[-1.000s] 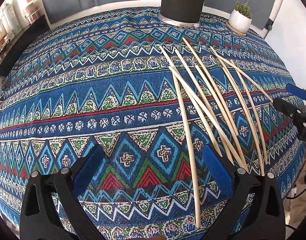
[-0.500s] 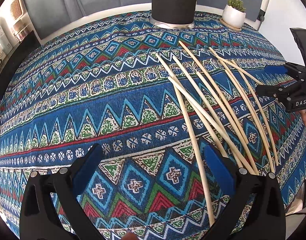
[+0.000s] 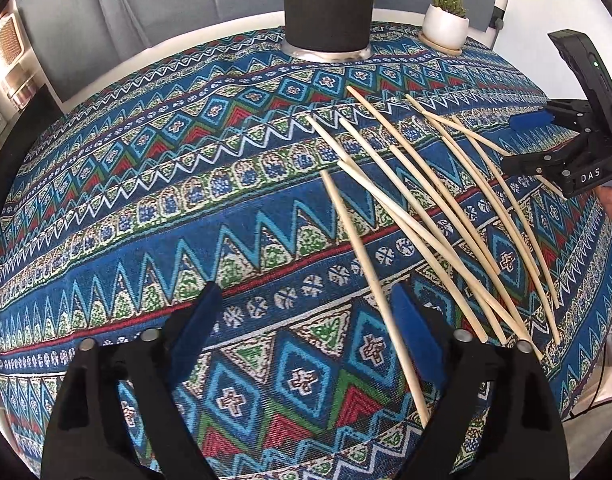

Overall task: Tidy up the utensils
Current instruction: 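Lower the right gripper onto one wooden chopstick and close it, then lift the chopstick with the right gripper and drop it into the black holder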

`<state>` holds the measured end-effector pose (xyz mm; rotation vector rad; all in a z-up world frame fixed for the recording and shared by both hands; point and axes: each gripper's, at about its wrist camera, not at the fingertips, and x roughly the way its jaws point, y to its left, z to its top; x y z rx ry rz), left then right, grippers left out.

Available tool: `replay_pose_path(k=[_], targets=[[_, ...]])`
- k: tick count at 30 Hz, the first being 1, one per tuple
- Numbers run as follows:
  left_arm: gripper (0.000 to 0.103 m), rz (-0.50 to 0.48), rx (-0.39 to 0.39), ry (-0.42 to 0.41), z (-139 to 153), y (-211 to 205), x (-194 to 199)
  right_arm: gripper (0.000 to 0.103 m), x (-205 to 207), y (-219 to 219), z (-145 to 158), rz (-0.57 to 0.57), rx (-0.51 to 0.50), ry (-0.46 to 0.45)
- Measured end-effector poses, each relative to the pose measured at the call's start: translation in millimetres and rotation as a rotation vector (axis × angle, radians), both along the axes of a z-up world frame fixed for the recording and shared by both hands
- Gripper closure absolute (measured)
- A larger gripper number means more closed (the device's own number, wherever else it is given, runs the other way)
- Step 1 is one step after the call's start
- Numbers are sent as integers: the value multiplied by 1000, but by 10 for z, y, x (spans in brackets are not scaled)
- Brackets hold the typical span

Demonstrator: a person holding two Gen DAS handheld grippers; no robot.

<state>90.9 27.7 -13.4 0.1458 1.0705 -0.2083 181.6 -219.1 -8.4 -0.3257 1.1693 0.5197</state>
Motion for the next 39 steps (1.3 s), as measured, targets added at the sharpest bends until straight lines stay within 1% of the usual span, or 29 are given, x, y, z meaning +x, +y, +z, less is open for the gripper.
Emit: replay_pose_path(k=[1, 2, 3, 5, 6, 8, 10, 11, 15, 17, 19, 22, 23, 25, 26, 30, 32, 34, 37, 39], targets=[[37, -7, -2, 6, 19, 44, 4, 59, -22, -32, 45, 1, 10, -3], [51, -6, -1, 6, 37, 102, 2, 76, -28, -61, 79, -1, 13, -2], [57, -2, -6, 5, 52, 170, -4, 98, -25, -104, 94, 0, 21, 6], [90, 14, -10, 11, 72, 313, -14, 98, -22, -222, 82, -16, 66, 9], [93, 22, -18, 20, 76, 379, -9, 98, -34, -257, 79, -18, 79, 3], [98, 30, -59, 37, 81, 496, -12, 98, -48, -338, 78, -38, 122, 24], [98, 39, -73, 23, 74, 563, -39, 98, -64, -454, 78, -67, 198, 52], [98, 43, -82, 16, 70, 595, -52, 98, -72, -502, 90, -75, 227, 49], [98, 57, -88, -8, 98, 675, -81, 98, -127, -718, 250, -114, 319, 18], [98, 67, -93, -35, 171, 702, -68, 98, -171, -766, 386, -117, 342, -16], [98, 78, -120, -74, 306, 736, -34, 98, -195, -829, 545, -120, 362, -50], [98, 75, -156, -154, 583, 740, 33, 98, -172, -843, 780, -121, 396, -108], [98, 67, -177, -182, 683, 740, 52, 98, -169, -827, 837, -123, 415, -134], [98, 46, -197, -248, 876, 721, 110, 98, -141, -858, 968, -122, 494, -169], [98, 38, -198, -276, 955, 701, 142, 98, -116, -855, 1027, -126, 515, -189], [98, 0, -273, -363, 1227, 625, 304, 98, -3, -824, 1250, -153, 580, -256], [98, -14, -320, -406, 1314, 567, 385, 98, 51, -773, 1369, -154, 621, -288], [98, -48, -366, -415, 1389, 483, 484, 98, 118, -719, 1487, -152, 659, -319], [98, -80, -394, -478, 1519, 313, 653, 98, 200, -627, 1650, -140, 724, -359], [98, -92, -444, -511, 1594, 247, 794, 98, 251, -568, 1762, -133, 776, -394]])
